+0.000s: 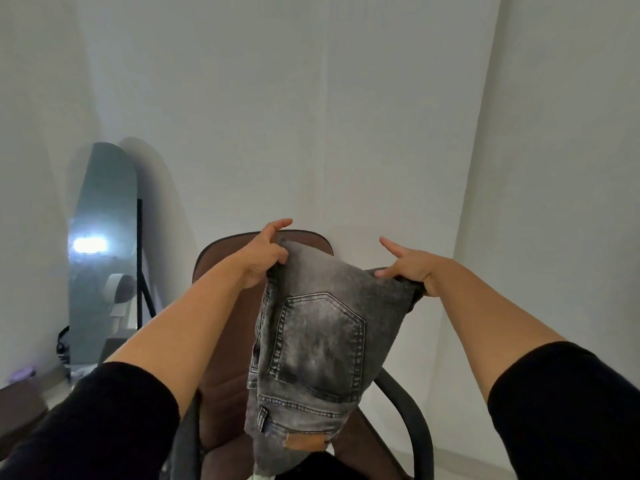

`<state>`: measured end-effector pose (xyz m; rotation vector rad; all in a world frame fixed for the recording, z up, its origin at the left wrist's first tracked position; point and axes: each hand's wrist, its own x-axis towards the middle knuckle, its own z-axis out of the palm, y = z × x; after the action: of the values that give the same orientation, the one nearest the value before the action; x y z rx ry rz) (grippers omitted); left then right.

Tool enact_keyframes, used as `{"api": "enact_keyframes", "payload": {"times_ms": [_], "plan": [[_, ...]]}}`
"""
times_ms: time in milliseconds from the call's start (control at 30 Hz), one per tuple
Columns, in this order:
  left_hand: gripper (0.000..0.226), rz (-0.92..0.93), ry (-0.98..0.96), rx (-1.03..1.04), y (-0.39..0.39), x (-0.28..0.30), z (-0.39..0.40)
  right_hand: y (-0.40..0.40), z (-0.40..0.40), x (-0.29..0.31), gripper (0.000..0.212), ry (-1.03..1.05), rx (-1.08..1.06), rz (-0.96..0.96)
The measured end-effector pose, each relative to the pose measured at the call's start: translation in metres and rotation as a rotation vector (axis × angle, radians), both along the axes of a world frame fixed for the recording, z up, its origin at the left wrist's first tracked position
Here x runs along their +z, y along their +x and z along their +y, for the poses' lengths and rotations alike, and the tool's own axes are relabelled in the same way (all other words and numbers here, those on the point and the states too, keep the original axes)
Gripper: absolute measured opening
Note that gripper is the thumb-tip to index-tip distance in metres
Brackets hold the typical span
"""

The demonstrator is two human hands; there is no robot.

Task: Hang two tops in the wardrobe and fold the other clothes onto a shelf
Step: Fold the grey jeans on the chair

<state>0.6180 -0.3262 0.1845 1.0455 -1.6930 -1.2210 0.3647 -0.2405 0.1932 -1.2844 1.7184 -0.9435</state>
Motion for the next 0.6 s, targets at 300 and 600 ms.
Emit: {"api": "enact_keyframes", "payload": {"times_ms": [300, 600], "plan": [[0.053, -0.103, 0.094, 0.192, -0.007, -0.009, 0.010, 0.005, 0.003, -0.007, 0.073, -0.333, -0.041, -0.182], [0.028, 0.265, -0.022, 0.186, -0.047, -0.006, 0.017, -0.020, 0.016, -0.006, 0.036, -0.283, -0.139, -0.194]]}}
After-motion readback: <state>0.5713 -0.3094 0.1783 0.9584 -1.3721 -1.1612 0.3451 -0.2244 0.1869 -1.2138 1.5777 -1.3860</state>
